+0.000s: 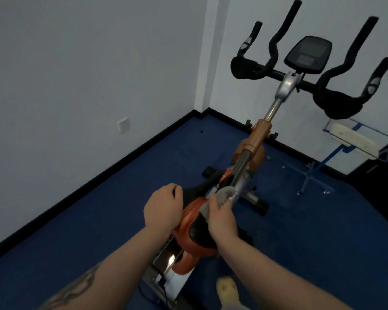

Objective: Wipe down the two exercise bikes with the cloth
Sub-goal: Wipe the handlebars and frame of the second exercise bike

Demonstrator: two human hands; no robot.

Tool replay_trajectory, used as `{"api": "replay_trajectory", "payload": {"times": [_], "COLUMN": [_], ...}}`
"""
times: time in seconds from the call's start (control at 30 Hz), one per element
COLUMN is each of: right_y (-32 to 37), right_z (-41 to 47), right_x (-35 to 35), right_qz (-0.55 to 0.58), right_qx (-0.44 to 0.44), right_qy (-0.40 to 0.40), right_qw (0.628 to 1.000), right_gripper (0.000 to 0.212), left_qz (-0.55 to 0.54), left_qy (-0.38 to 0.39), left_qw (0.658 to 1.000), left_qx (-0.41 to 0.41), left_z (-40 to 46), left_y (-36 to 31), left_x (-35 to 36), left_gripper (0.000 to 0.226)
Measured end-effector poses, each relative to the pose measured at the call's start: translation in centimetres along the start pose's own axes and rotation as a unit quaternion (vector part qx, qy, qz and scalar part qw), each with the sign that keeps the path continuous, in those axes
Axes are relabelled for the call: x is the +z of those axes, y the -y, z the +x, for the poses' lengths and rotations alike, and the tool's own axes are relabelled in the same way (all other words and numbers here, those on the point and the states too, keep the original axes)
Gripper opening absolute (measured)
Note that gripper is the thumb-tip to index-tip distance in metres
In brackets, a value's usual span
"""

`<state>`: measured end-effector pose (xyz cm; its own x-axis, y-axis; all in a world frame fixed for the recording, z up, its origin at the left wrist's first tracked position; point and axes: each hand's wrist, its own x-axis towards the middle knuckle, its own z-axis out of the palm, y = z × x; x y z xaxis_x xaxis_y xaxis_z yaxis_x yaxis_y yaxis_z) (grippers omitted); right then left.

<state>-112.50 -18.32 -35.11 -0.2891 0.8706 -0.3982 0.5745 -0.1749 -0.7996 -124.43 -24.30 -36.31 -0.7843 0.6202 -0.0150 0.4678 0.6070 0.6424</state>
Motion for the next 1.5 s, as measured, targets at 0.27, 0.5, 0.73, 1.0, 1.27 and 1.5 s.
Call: {"api": "replay_trajectory", "payload": {"times": [0.27, 0.5, 0.73, 1.0, 1.27, 1.5], "right_y": [-2.0, -0.1, -1.0, -2.1, 1.6, 1.1], "right_z": [-5.3, -1.7, -1.7, -4.8, 1.2, 7.3], "right_x": [2.3, 1.5, 1.4, 1.7, 1.5, -0.1], "right_qz": [-0.346, -0.368, -0.372, -0.342, -0.192, -0.166], "right_qx": [-0.172, -0.175, -0.198, -0.181, -0.047, -0.139], "right_qy": [-0.038, -0.025, -0.022, 0.025, -0.015, -0.074], "right_qw": [0.922, 0.913, 0.907, 0.922, 0.980, 0.974], "right_gripper": [0.088, 0.074, 0.073, 0.075, 0.076, 0.061], "left_qz": [-0.011, -0.021, -0.016, -0.014, -0.009, -0.018], "left_qy": [-0.009, 0.004, -0.004, -0.012, -0.028, -0.028], "left_qw": [1.000, 1.000, 1.000, 1.000, 1.000, 0.999], "left_qx": [-0.001, 0.019, 0.017, 0.012, 0.002, -0.037], "left_z": [0.2, -0.3, 0.0, -0.2, -0.2, -0.2], "left_y": [0.1, 0.5, 0.4, 0.6, 0.5, -0.1], "left_x": [0.3, 0.3, 0.3, 0.3, 0.5, 0.4], "left_gripper": [0.032, 0.035, 0.033, 0.032, 0.029, 0.030]}}
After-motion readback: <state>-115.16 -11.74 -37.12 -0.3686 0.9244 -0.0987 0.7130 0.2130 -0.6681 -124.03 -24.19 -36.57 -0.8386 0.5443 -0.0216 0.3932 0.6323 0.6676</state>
